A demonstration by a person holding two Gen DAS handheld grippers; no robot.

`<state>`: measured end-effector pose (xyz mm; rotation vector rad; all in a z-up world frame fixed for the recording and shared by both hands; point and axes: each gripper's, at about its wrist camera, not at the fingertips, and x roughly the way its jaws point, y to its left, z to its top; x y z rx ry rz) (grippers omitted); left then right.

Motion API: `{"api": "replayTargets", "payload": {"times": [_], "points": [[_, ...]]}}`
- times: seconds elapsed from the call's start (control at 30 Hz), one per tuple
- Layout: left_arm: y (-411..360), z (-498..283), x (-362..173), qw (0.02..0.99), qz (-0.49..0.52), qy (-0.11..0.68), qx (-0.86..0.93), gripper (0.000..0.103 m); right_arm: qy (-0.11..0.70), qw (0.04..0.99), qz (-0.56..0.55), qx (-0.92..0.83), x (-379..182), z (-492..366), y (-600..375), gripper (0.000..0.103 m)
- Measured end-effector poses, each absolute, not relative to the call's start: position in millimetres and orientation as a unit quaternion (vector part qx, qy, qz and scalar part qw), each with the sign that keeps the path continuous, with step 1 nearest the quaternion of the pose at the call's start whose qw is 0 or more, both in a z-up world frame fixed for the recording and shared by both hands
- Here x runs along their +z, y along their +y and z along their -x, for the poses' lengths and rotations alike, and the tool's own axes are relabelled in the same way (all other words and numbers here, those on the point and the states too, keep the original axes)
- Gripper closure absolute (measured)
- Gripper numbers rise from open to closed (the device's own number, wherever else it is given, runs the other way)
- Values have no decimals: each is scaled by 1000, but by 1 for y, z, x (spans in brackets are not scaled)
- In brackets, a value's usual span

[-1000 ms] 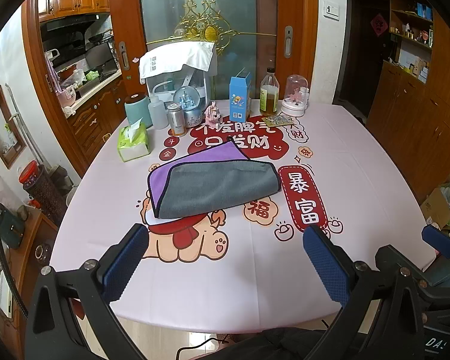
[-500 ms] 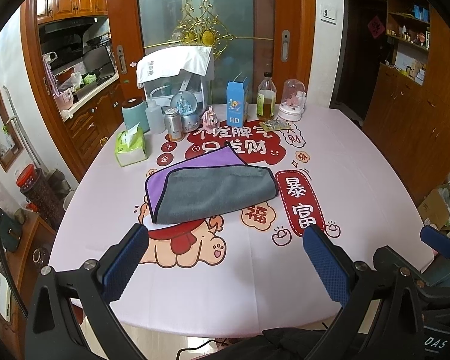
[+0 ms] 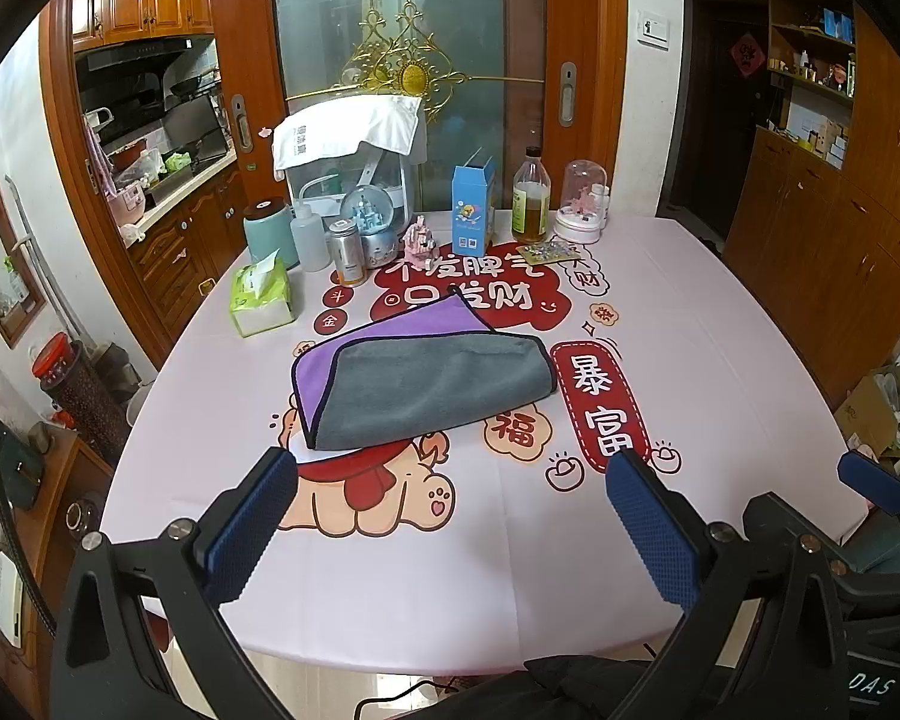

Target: Fold towel

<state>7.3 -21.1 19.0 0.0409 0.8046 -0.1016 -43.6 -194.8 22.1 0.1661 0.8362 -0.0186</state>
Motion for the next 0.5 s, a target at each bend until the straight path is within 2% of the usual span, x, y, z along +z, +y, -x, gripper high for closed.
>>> {"api": "replayTargets", "payload": {"times": [0.5], "points": [[-18,-8,20,919,-21,390,-49,1,406,910,-81,-7,23,45,-190,0]]}}
